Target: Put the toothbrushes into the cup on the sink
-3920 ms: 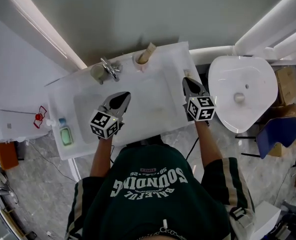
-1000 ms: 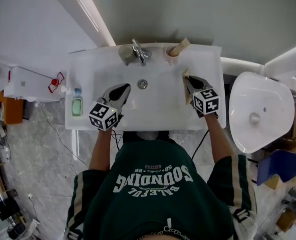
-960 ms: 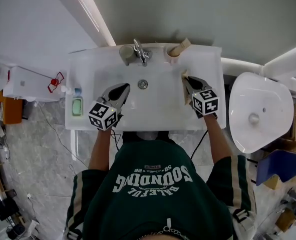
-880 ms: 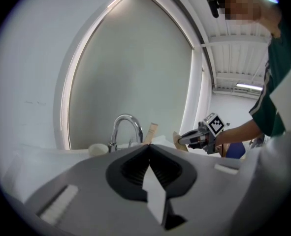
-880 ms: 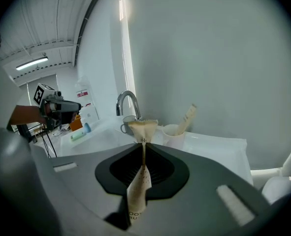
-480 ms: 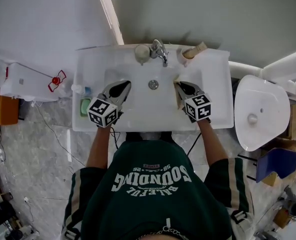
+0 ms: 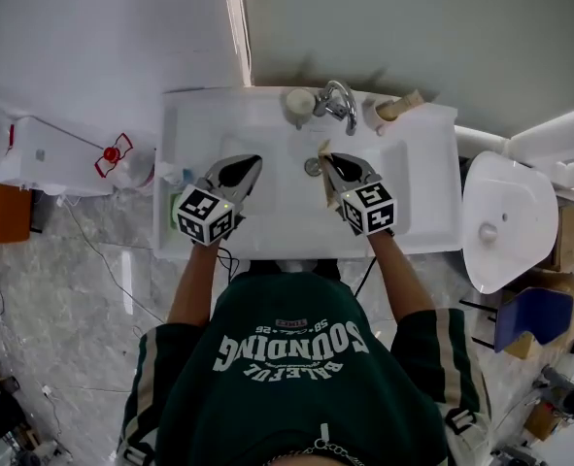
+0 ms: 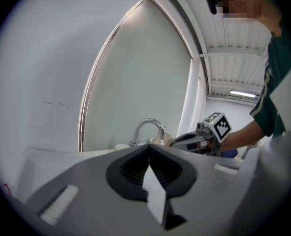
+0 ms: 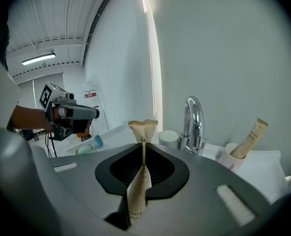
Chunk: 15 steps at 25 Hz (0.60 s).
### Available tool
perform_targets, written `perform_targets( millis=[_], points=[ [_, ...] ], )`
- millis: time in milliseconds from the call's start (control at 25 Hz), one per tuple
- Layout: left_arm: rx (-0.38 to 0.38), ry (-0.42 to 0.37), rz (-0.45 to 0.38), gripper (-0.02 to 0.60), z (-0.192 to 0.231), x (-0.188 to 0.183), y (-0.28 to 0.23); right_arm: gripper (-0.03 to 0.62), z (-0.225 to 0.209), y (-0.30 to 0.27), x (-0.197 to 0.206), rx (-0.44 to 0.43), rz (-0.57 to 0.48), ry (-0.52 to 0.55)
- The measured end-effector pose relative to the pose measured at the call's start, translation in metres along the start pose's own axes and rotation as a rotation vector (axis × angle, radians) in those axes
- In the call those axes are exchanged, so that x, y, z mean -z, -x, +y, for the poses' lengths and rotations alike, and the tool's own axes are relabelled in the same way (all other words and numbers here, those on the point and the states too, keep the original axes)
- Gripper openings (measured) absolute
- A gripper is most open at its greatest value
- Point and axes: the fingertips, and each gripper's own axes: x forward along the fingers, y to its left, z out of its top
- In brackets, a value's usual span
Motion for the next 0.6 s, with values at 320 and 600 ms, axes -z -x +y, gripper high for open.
perform_targets(
  millis=[320,600],
  points=[
    [0.038,0.000,-0.003,0.051,0.016,0.001,0.011,0.026,-0.004,-0.043,-0.097,0.130,-0.209,-0.004],
    [0.069,0.004,-0.001,0.051,0.028,0.001,0.010,0.026,-0.036,-0.078,-0.152,0.242,-0.313,-0.015]
  ],
)
